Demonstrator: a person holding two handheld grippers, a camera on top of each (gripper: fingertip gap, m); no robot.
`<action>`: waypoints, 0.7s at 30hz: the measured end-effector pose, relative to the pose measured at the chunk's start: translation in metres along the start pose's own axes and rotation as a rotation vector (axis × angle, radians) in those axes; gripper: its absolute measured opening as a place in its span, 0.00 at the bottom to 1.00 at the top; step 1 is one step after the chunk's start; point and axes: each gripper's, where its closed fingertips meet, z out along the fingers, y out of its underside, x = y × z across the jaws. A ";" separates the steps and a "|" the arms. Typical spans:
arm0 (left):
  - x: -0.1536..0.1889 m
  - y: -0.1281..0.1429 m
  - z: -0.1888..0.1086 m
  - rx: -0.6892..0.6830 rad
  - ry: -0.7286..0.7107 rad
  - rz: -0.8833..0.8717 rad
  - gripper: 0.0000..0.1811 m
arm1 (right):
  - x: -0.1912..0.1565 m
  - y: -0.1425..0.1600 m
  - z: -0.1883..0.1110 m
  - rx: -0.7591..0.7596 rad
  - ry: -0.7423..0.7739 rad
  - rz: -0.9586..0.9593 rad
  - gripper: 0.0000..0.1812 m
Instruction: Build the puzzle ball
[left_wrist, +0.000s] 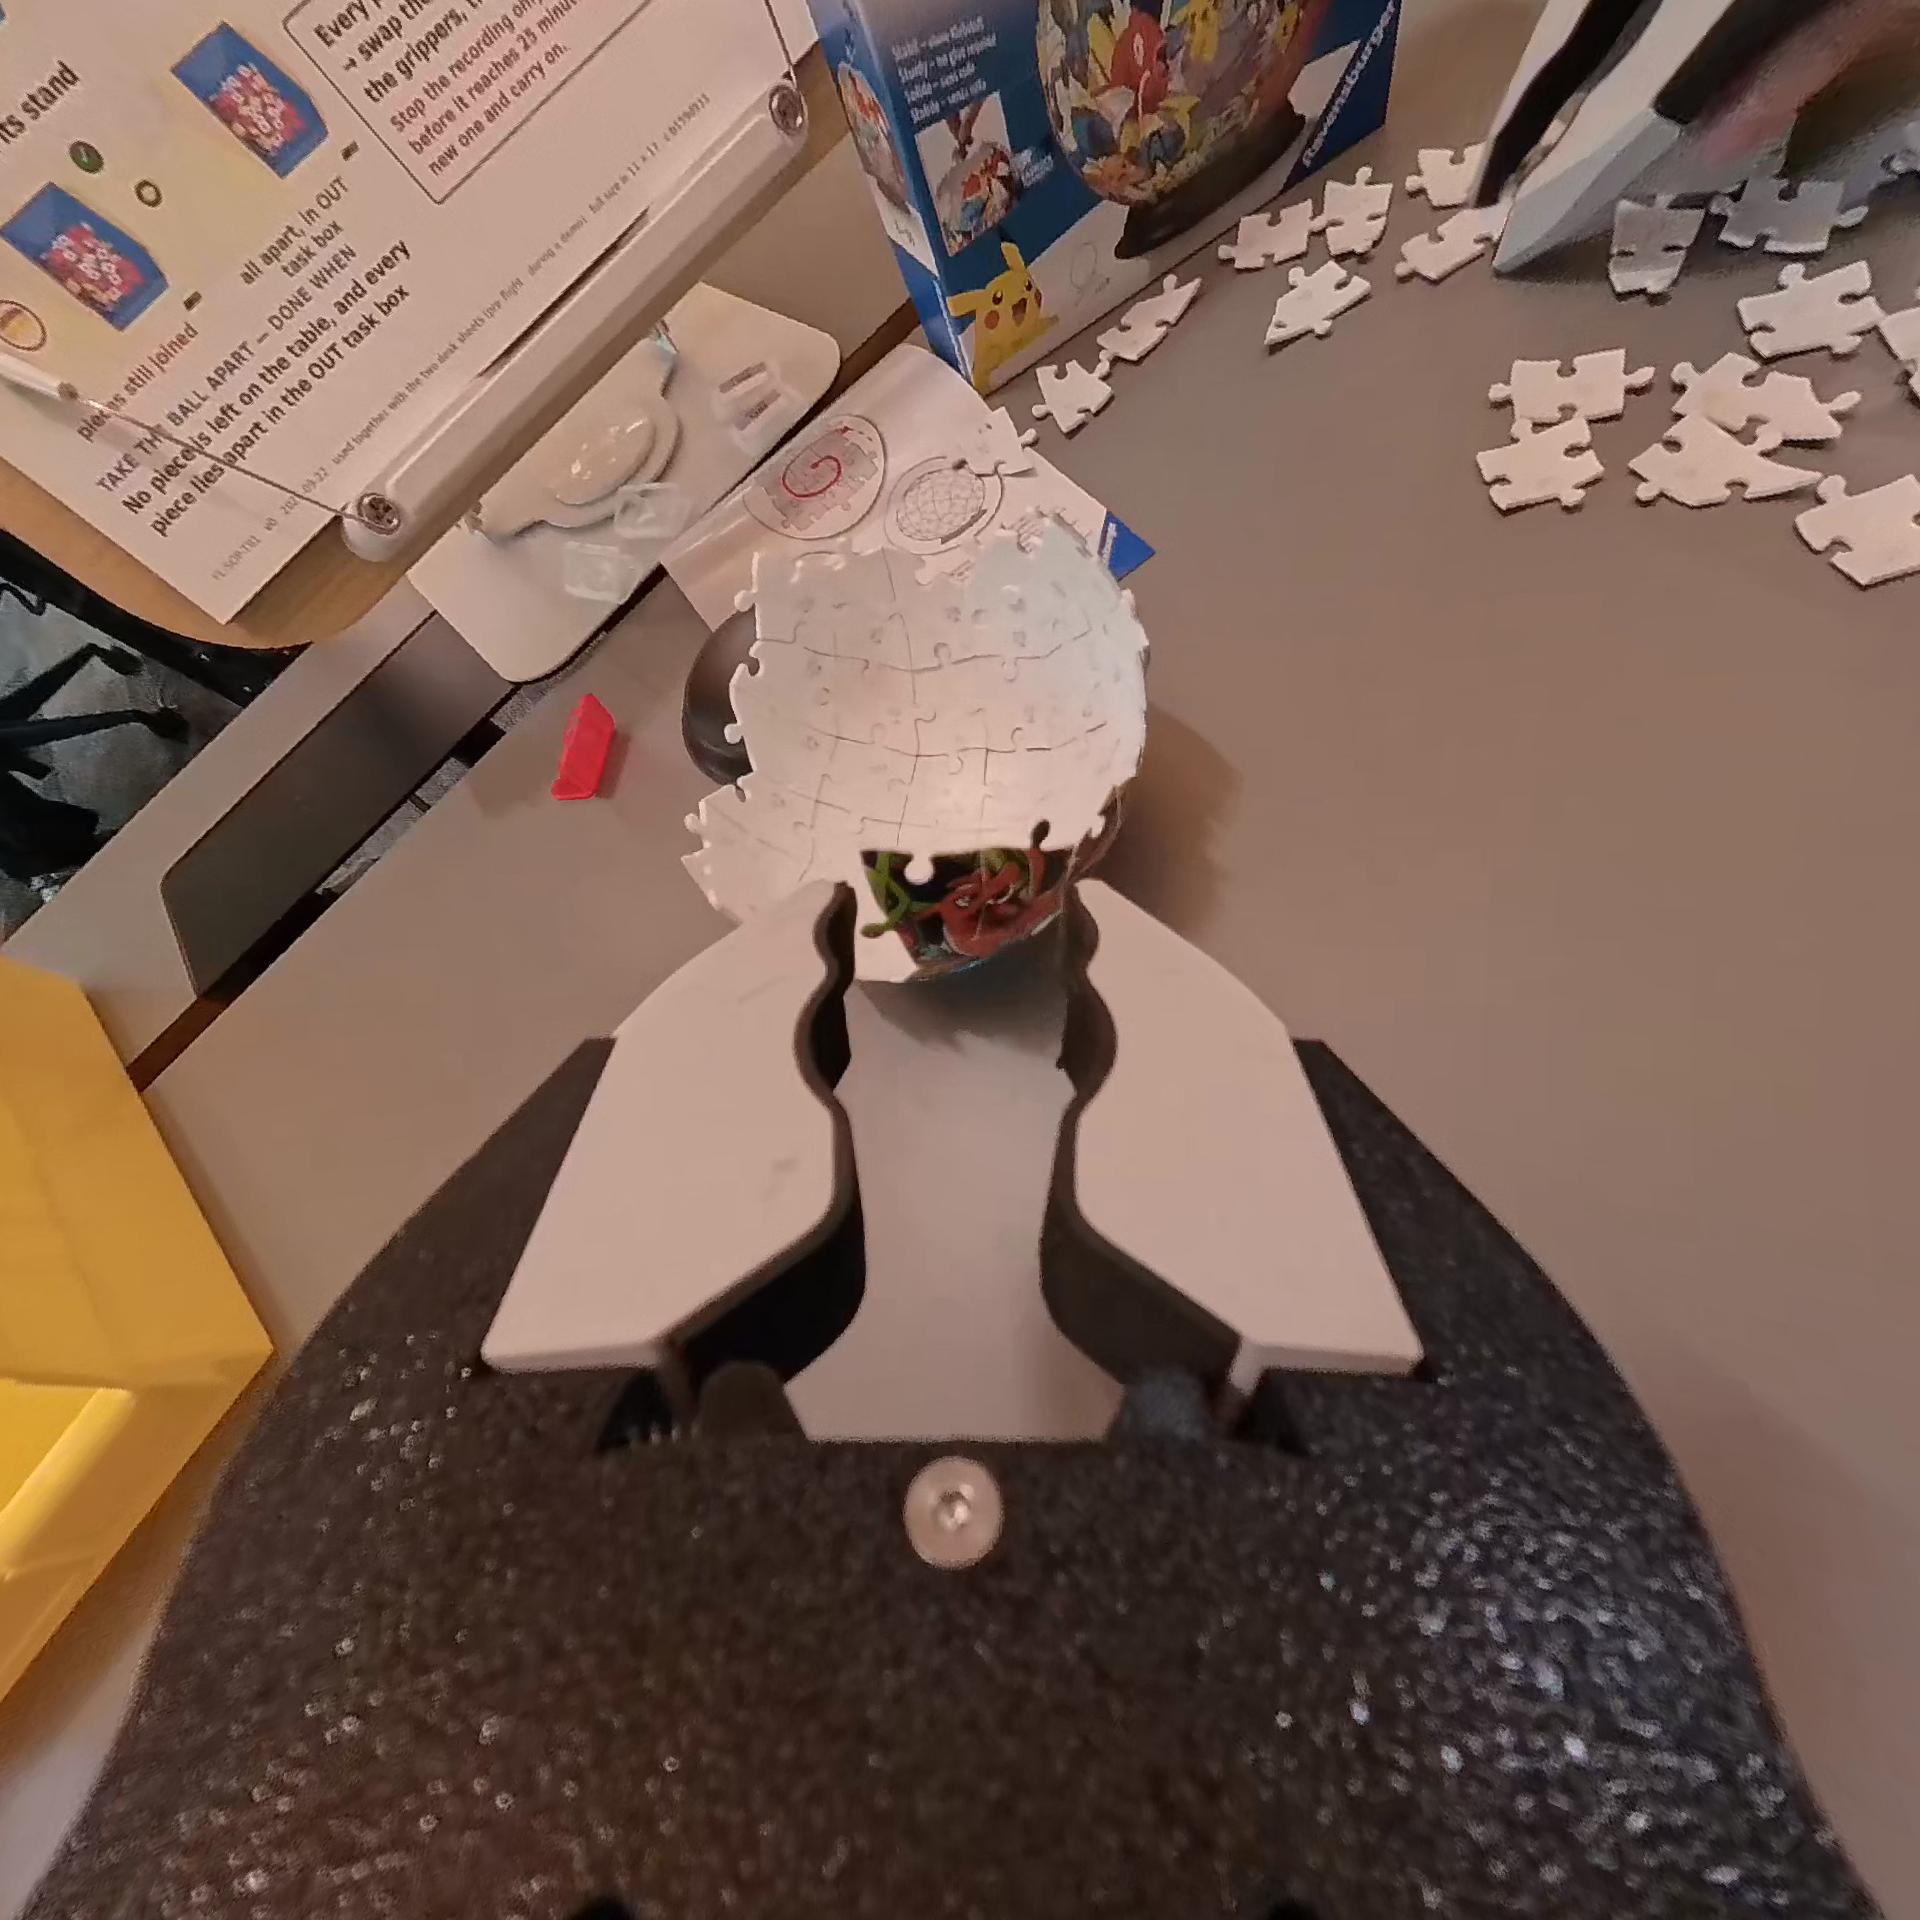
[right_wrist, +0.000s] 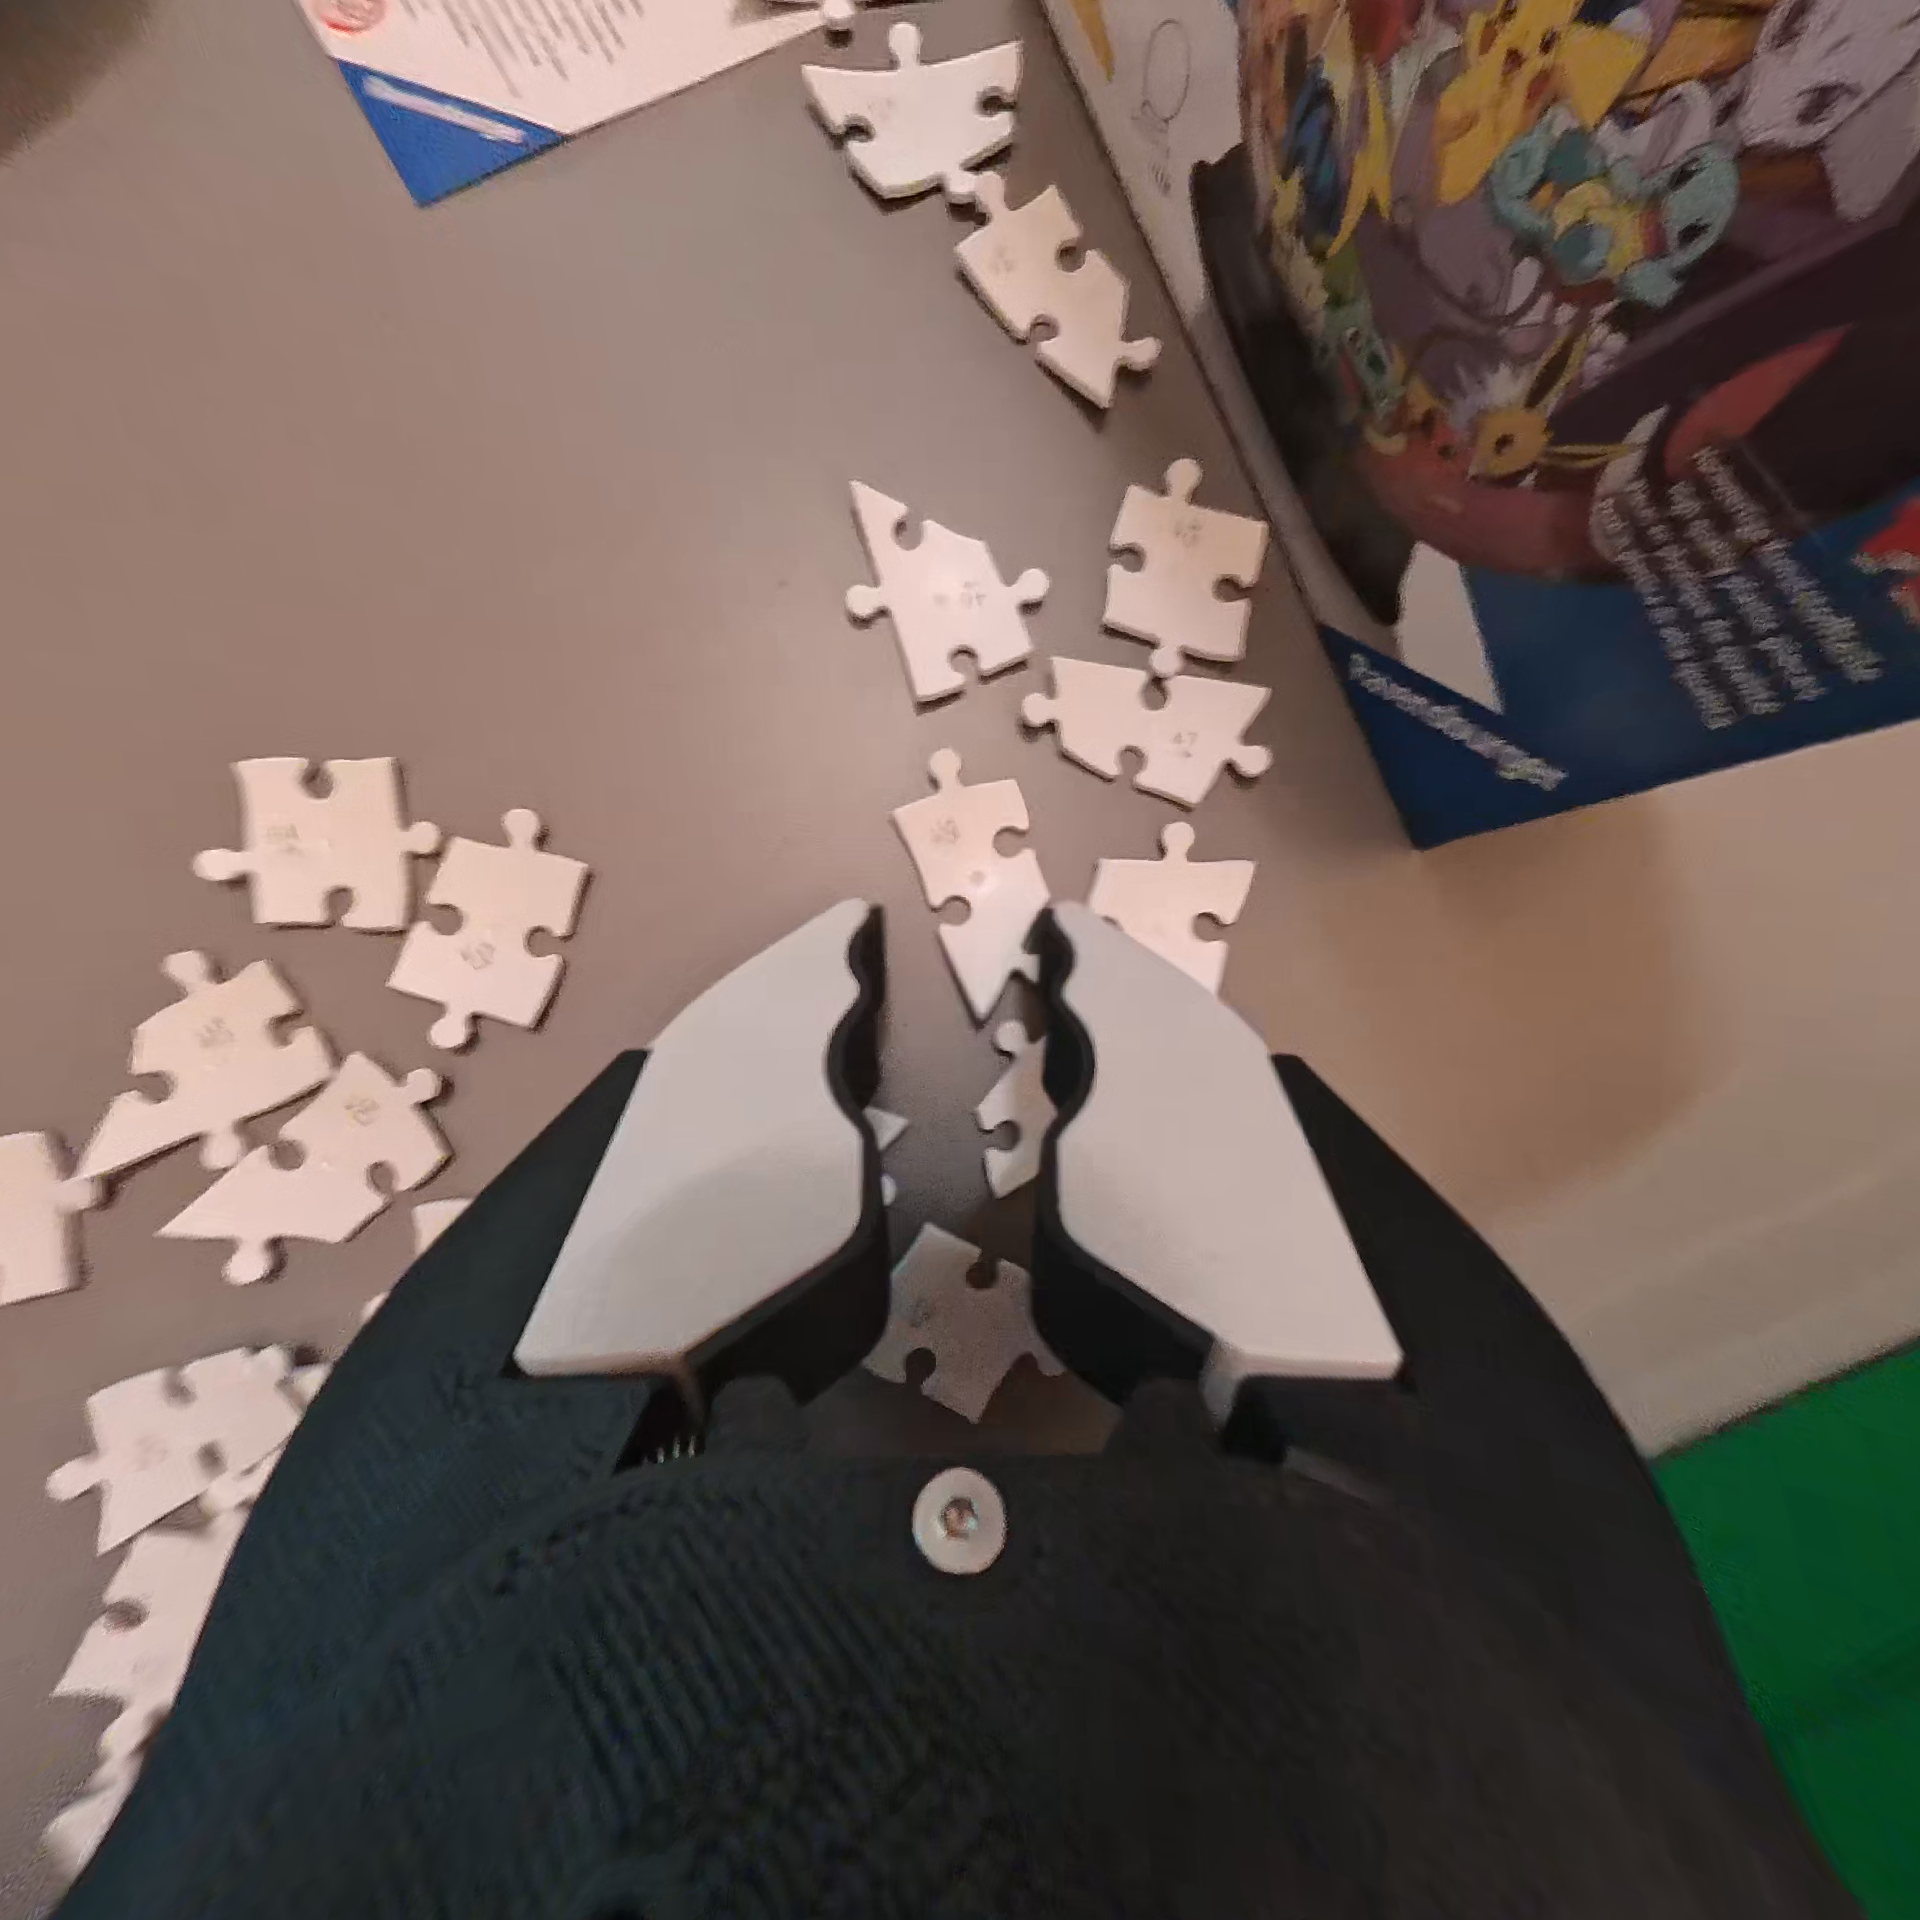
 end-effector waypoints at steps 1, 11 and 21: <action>0.000 0.001 0.000 -0.004 0.001 0.002 0.20 | -0.004 0.001 0.001 -0.012 -0.049 0.027 0.15; 0.004 0.002 0.003 -0.004 0.012 -0.002 0.20 | -0.010 0.000 -0.003 0.032 0.028 -0.004 0.08; 0.066 -0.044 -0.015 0.308 0.285 -0.430 0.19 | -0.167 -0.117 -0.102 0.563 0.388 -0.209 0.08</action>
